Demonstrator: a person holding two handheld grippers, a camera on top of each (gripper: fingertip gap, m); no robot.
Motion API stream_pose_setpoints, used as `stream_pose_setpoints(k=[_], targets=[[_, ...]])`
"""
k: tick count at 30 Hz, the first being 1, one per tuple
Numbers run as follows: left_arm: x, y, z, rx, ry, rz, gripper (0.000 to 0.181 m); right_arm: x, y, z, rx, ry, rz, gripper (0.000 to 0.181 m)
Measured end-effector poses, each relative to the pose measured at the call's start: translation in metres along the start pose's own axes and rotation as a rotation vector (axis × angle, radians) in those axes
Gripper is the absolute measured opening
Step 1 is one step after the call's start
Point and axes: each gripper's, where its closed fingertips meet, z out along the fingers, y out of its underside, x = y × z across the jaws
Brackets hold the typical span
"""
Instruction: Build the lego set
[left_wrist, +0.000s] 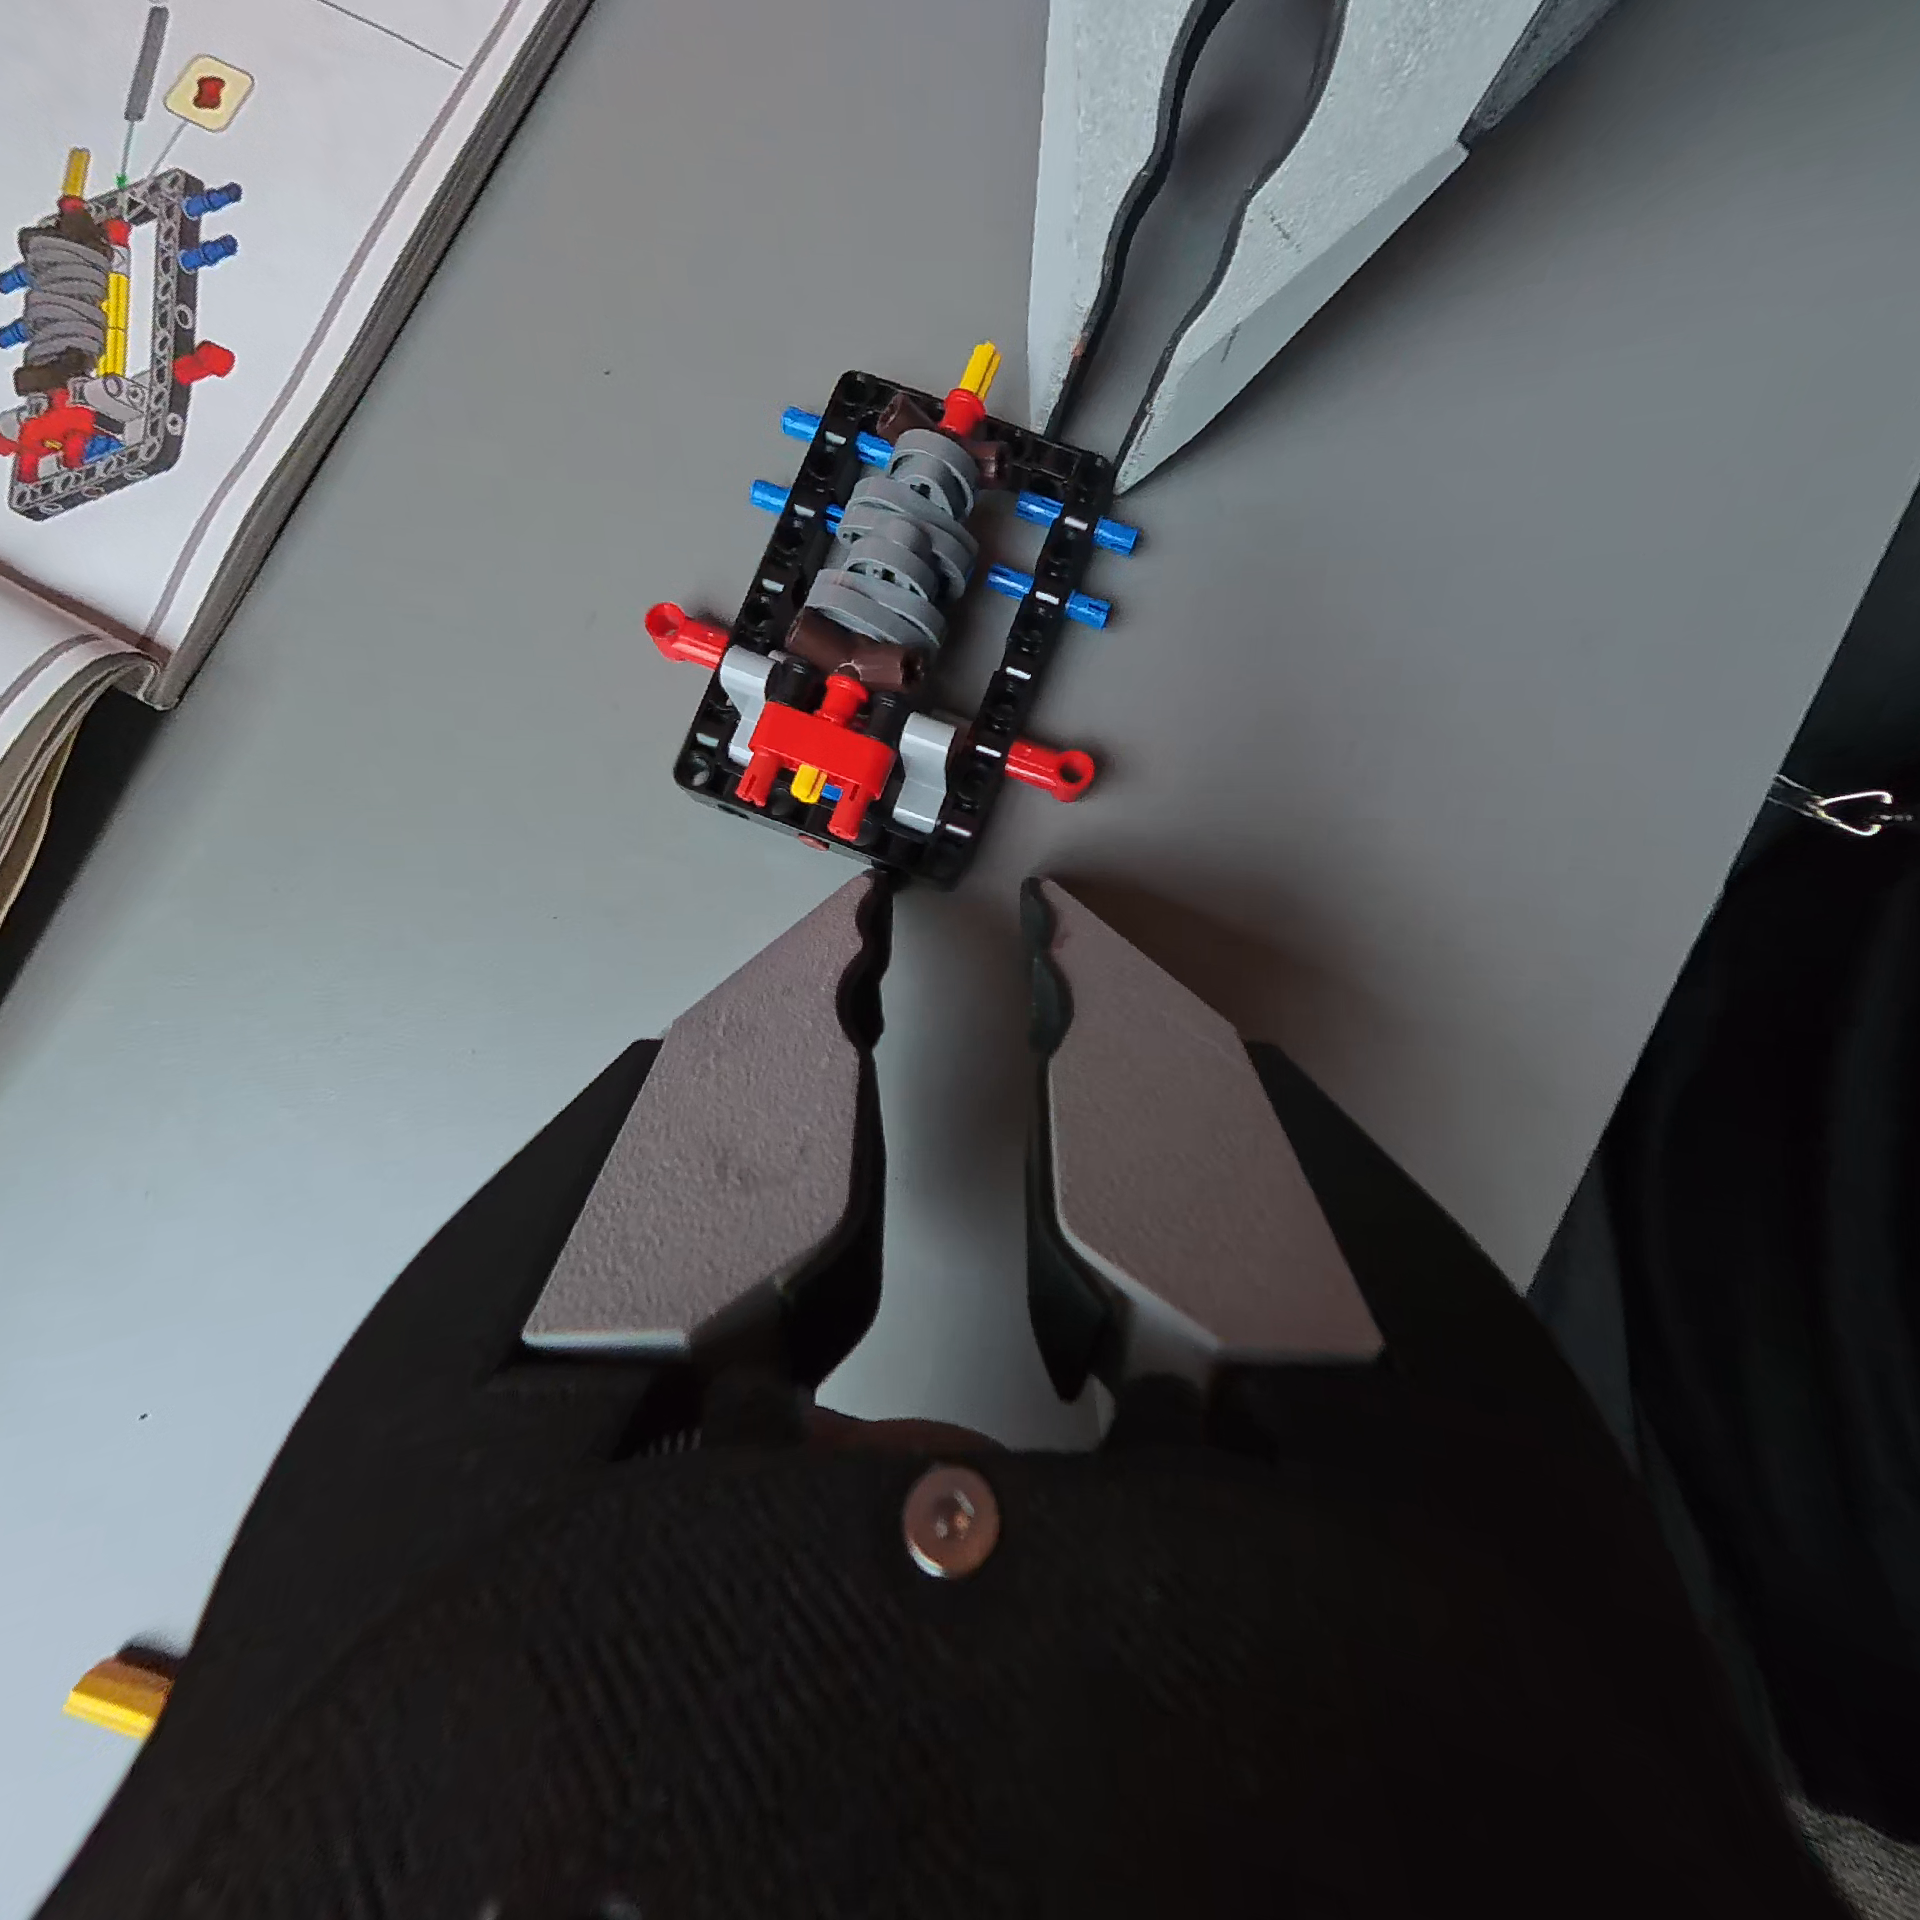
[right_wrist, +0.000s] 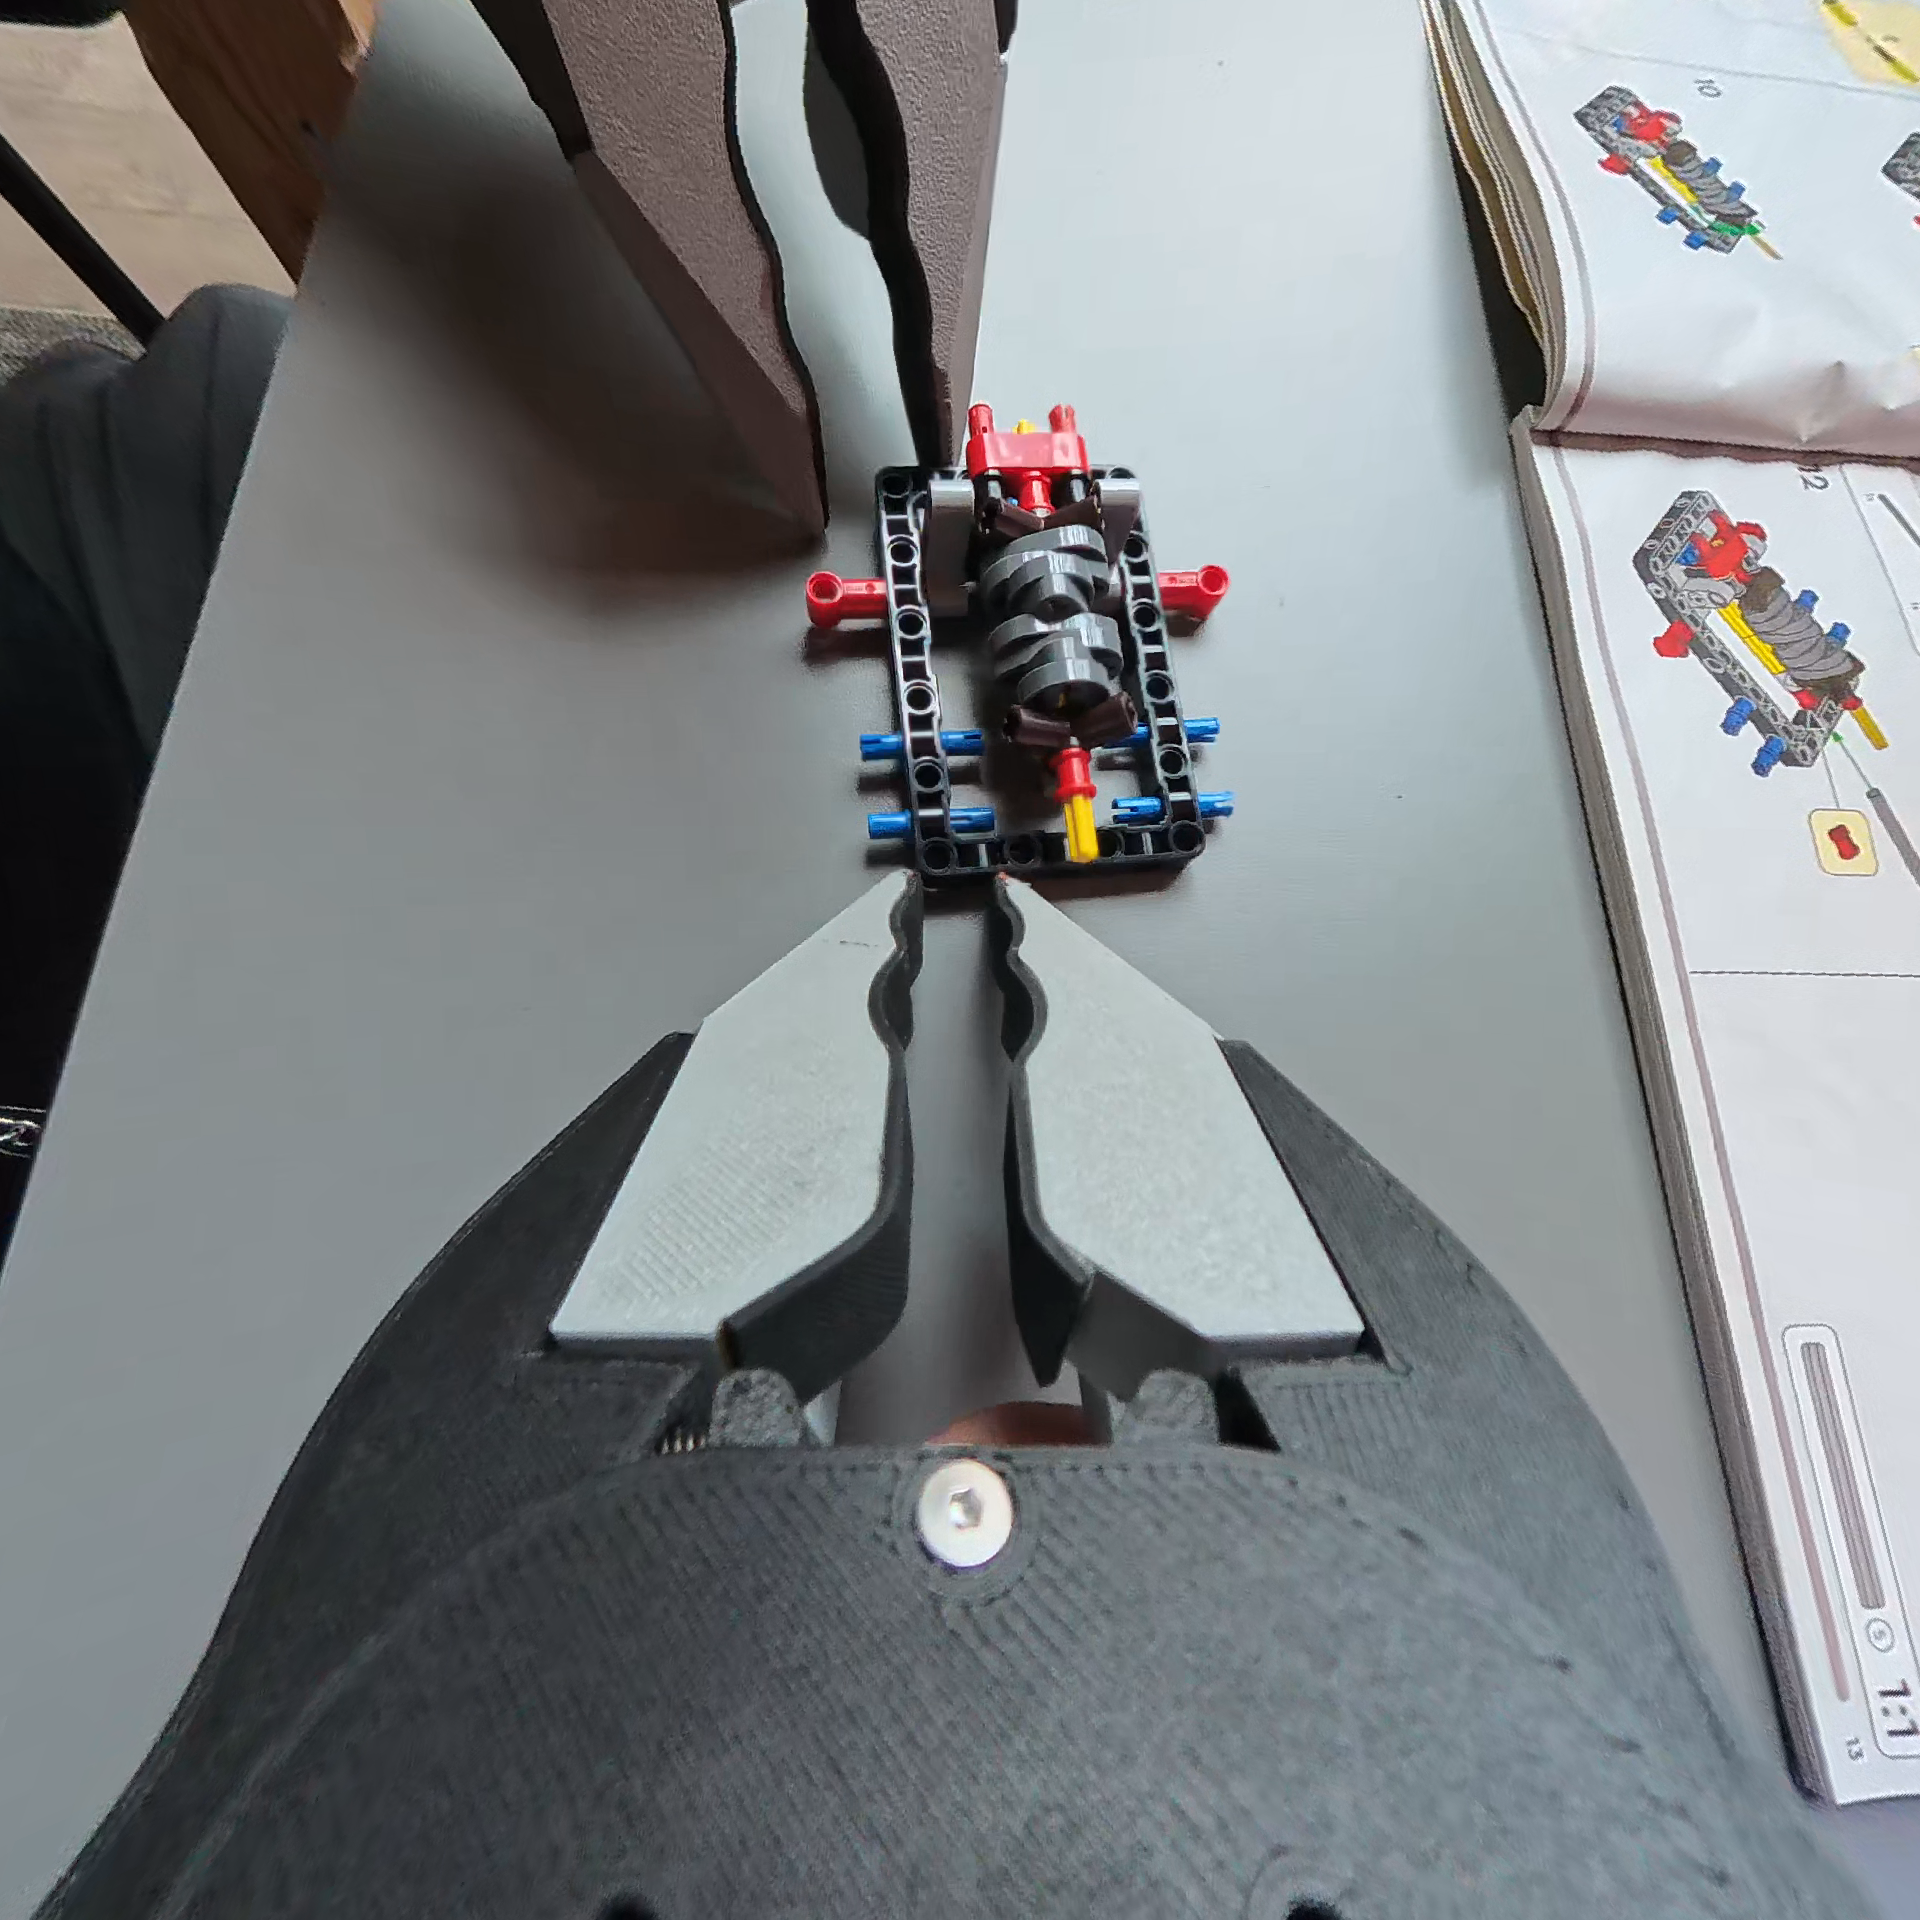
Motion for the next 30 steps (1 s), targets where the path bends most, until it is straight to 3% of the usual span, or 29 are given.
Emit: stream_pose_setpoints(k=[14, 30], targets=[[0.015, 0.002, -0.002, 0.047, 0.023, -0.037, 0.018, -0.001, -0.009, -0.009, 0.084, -0.013, 0.025, 0.013], [-0.002, -0.002, -0.002, 0.148, -0.201, 0.093, 0.013, -0.002, -0.009, -0.008, 0.081, 0.016, -0.006, 0.01]])
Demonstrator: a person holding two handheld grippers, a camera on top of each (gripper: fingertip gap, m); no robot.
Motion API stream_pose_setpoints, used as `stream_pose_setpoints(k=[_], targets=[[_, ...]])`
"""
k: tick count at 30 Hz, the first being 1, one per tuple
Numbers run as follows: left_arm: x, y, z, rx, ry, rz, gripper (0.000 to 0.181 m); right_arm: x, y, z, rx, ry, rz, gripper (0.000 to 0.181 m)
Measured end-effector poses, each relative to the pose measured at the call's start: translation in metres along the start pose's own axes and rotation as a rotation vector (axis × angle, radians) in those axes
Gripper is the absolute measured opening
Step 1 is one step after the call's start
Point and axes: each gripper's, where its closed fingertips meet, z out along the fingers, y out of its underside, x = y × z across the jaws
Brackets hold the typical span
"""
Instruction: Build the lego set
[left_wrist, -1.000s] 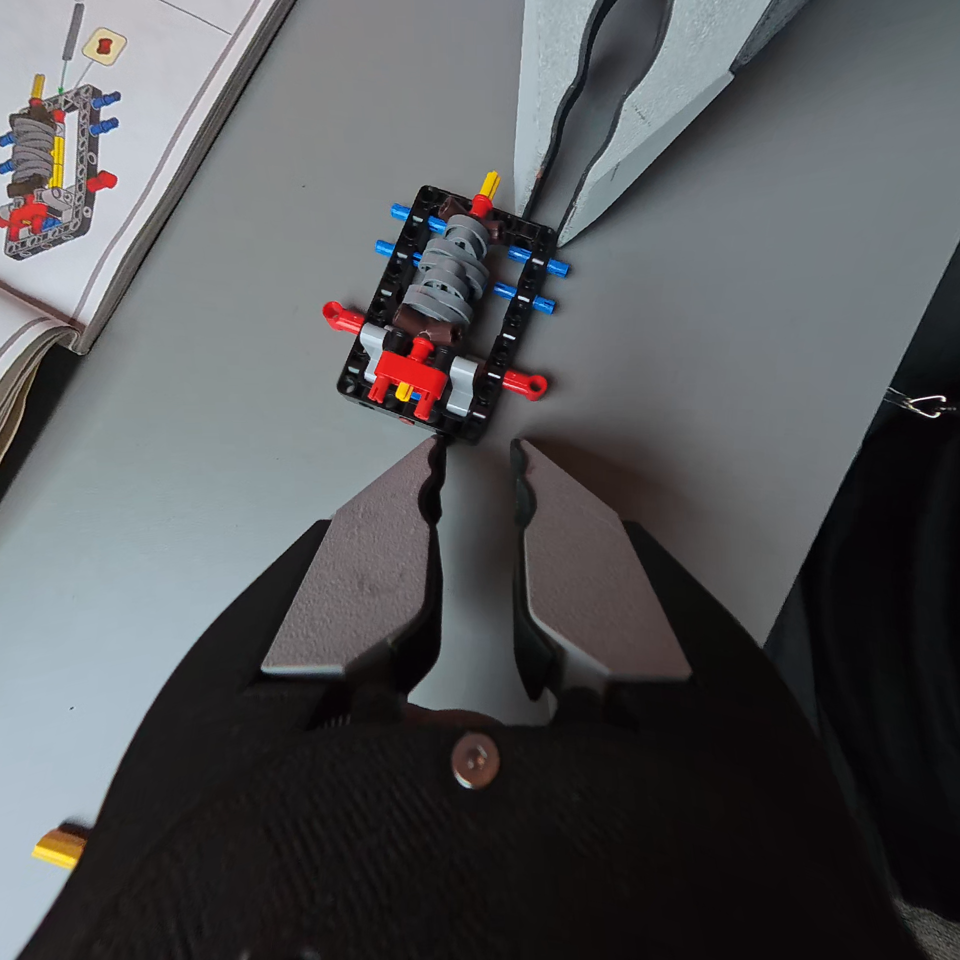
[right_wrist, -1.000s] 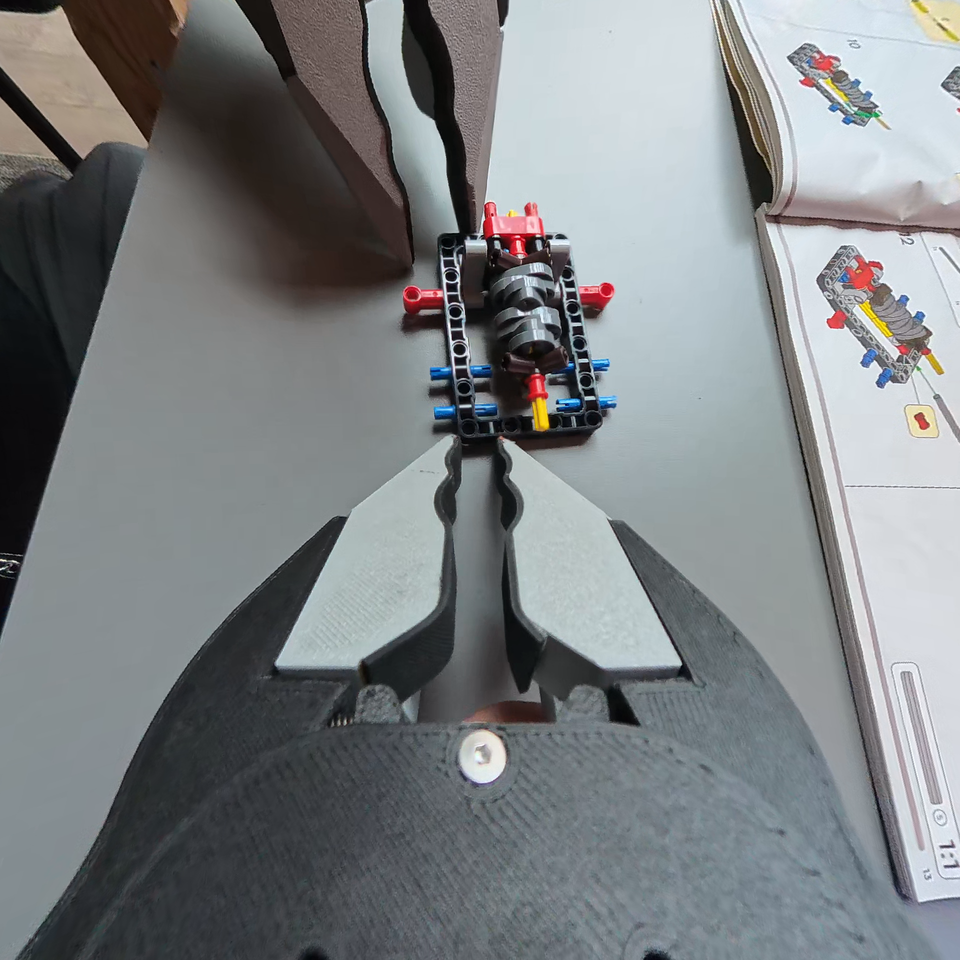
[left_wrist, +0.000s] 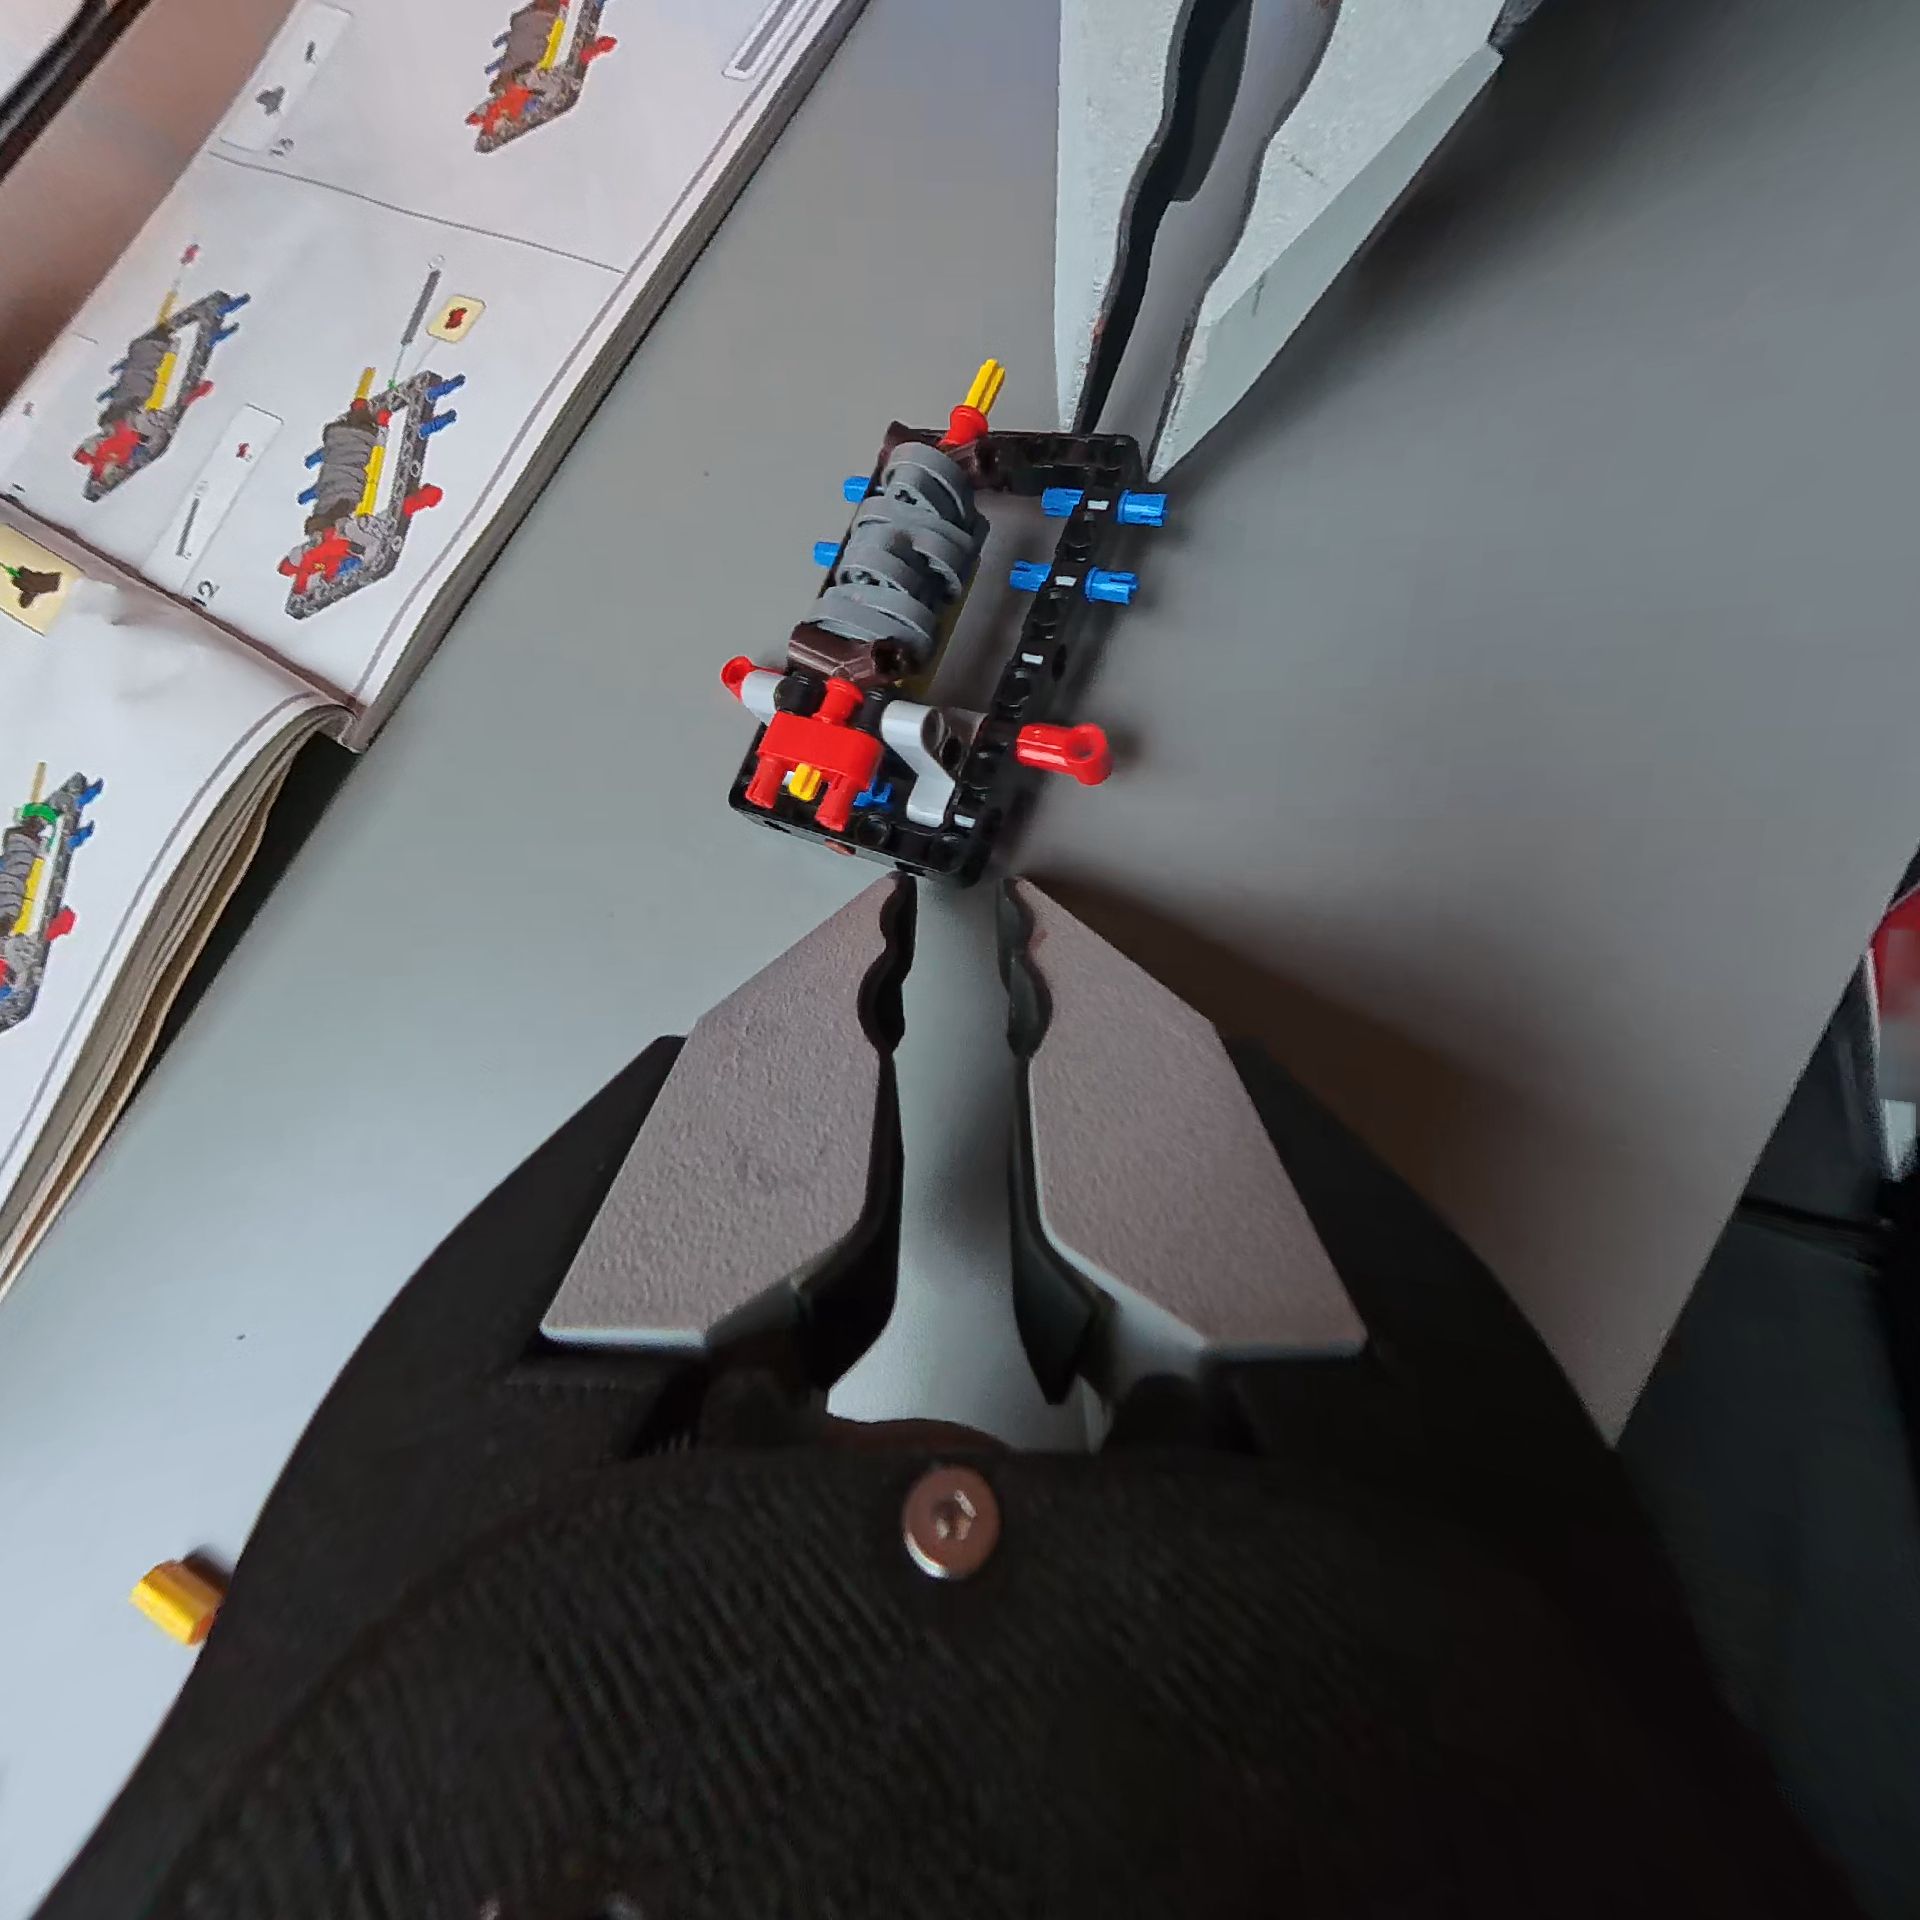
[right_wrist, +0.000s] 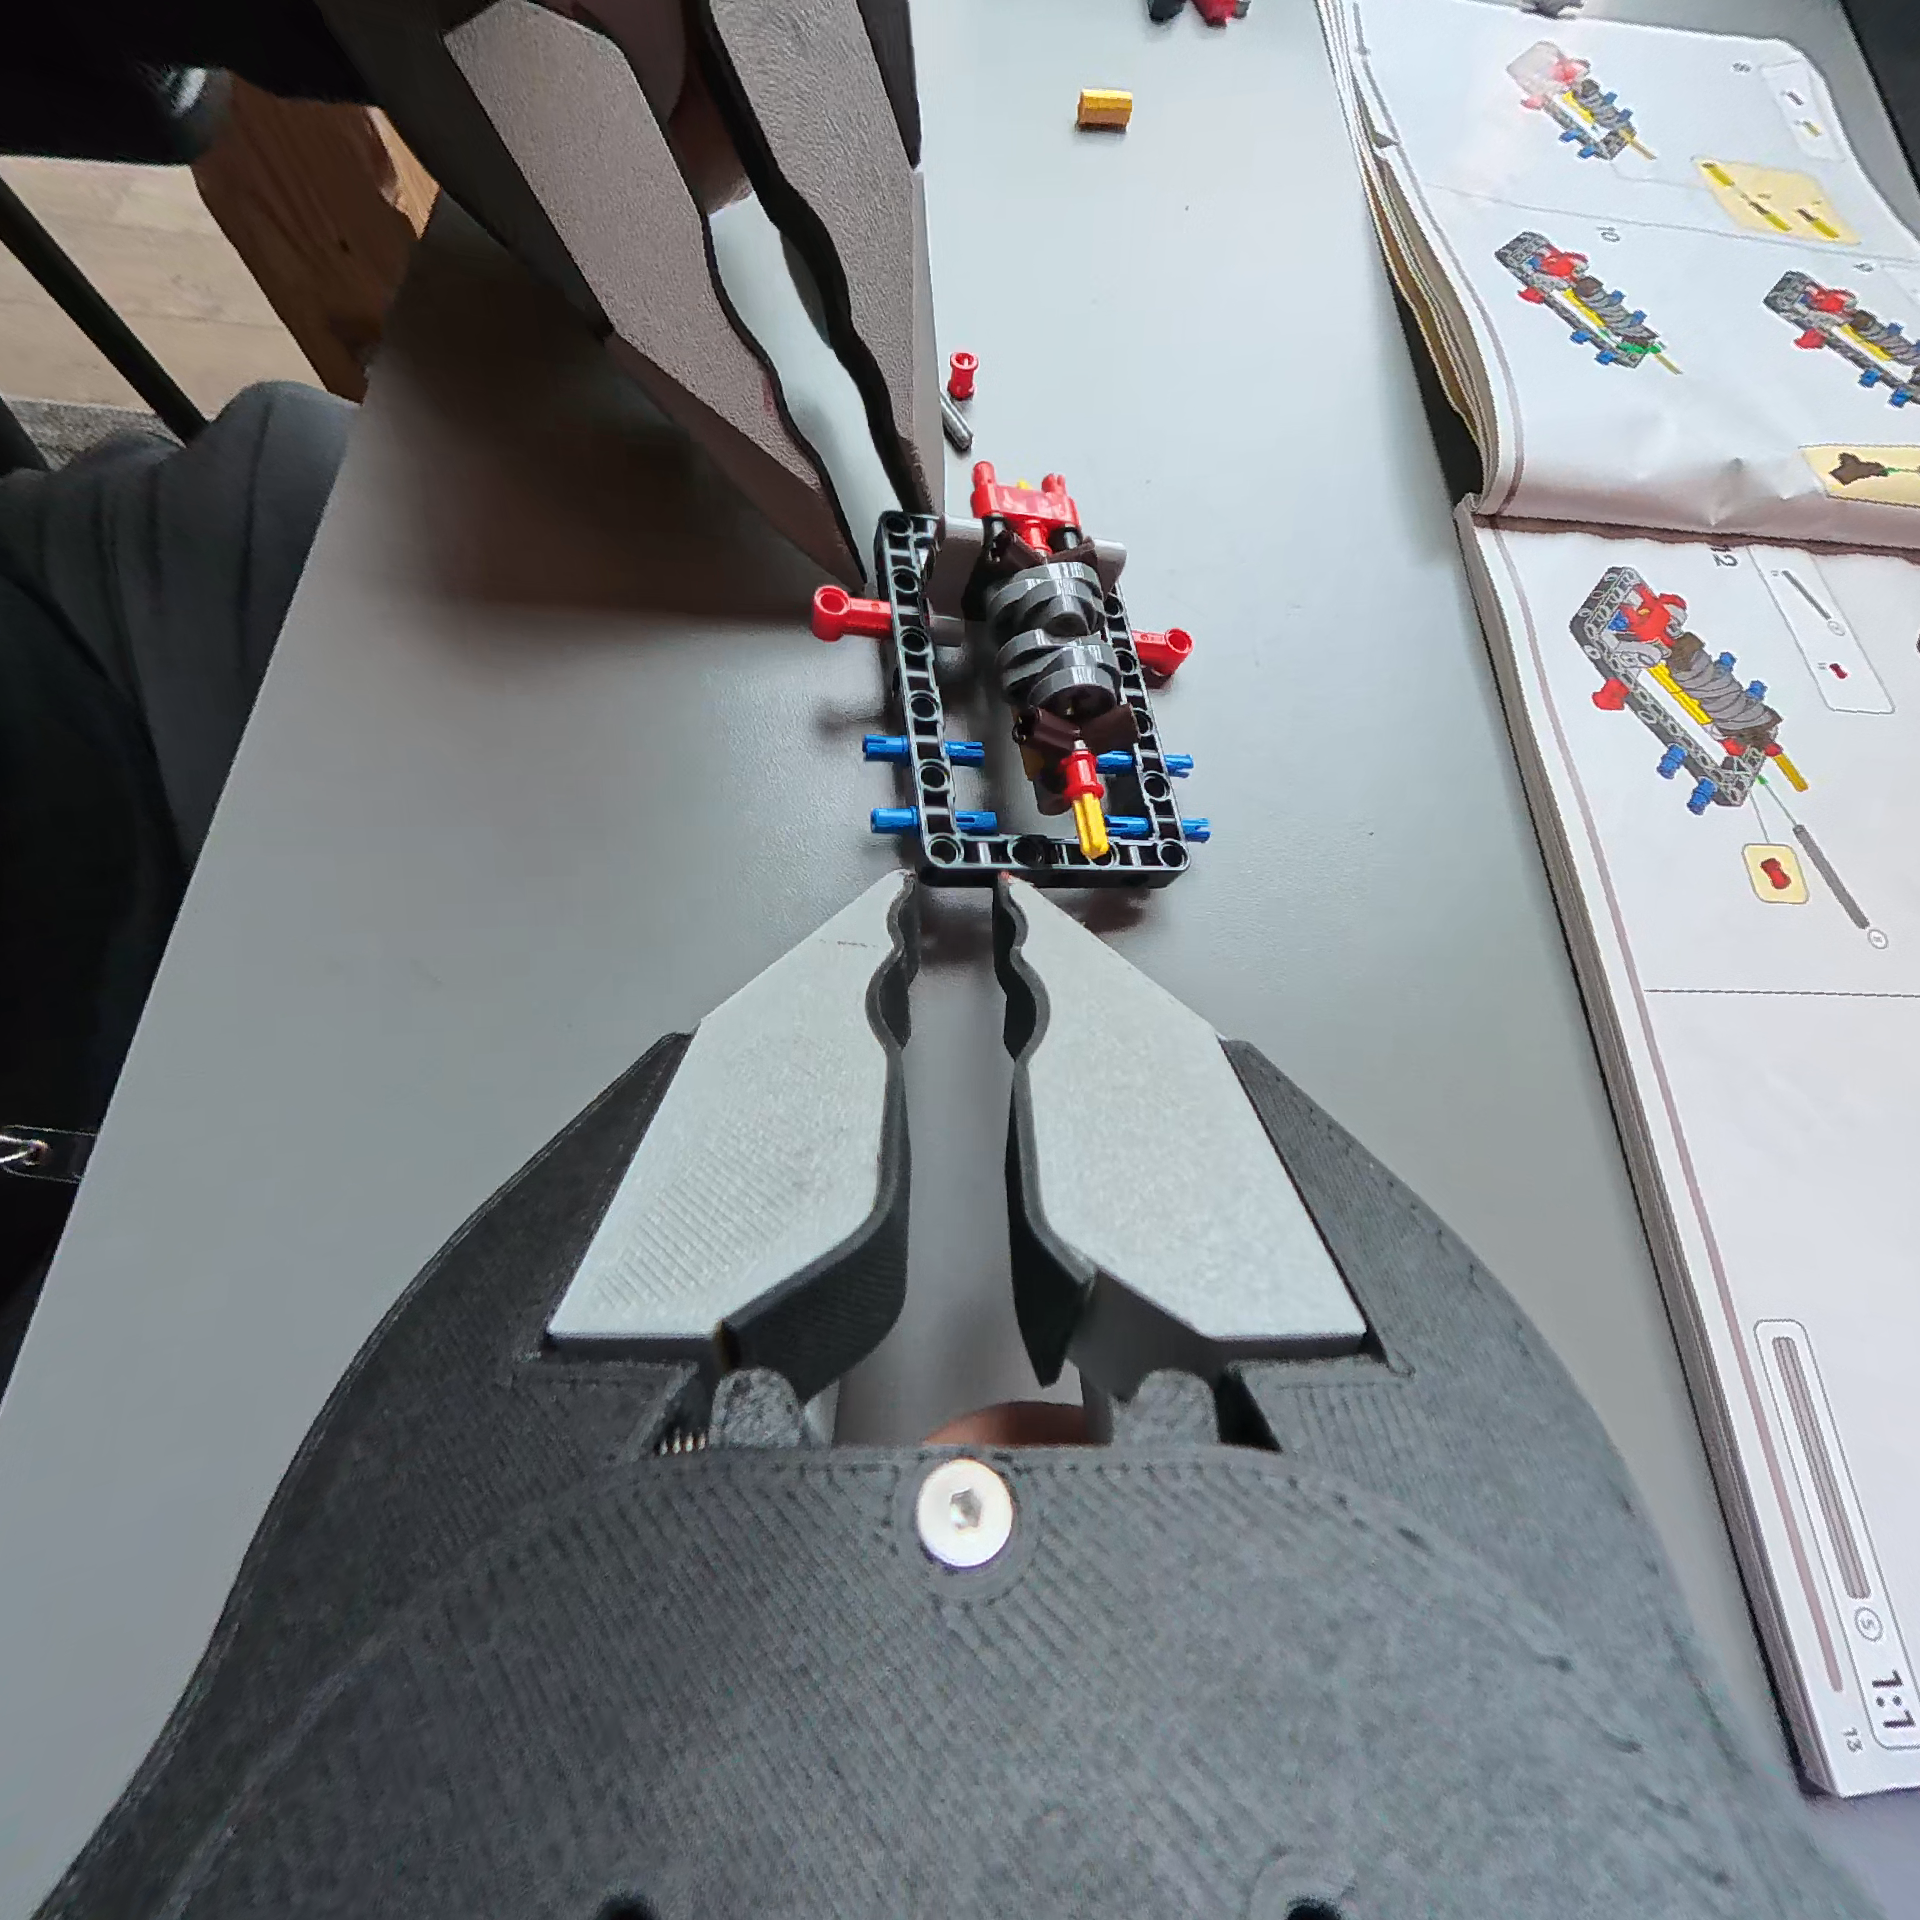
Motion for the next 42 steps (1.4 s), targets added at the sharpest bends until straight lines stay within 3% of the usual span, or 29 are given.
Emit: stream_pose_setpoints(k=[14, 21, 29, 34, 38, 42], targets=[[-0.007, -0.009, -0.01, 0.044, -0.004, -0.068, 0.008, 0.001, -0.009, -0.003, 0.059, 0.011, 0.008, 0.01], [0.003, -0.024, -0.018, 0.123, 0.119, -0.184, 0.004, -0.002, -0.021, -0.005, 0.119, 0.013, 0.007, 0.007], [-0.011, -0.001, -0.01, 0.026, 0.065, -0.187, 0.023, 0.007, -0.012, -0.006, 0.081, 0.061, -0.005, 0.012], [-0.018, 0.004, -0.006, -0.034, 0.087, -0.199, 0.037, 0.014, -0.008, -0.01, 0.088, 0.033, 0.085, 0.027], [-0.021, 0.008, 0.001, -0.08, 0.105, -0.18, 0.04, 0.019, -0.006, -0.005, 0.069, 0.031, 0.2, 0.057], [-0.019, 0.006, 0.004, -0.08, 0.133, -0.158, 0.033, 0.014, 0.002, 0.01, -0.043, 0.066, 0.218, 0.067]])
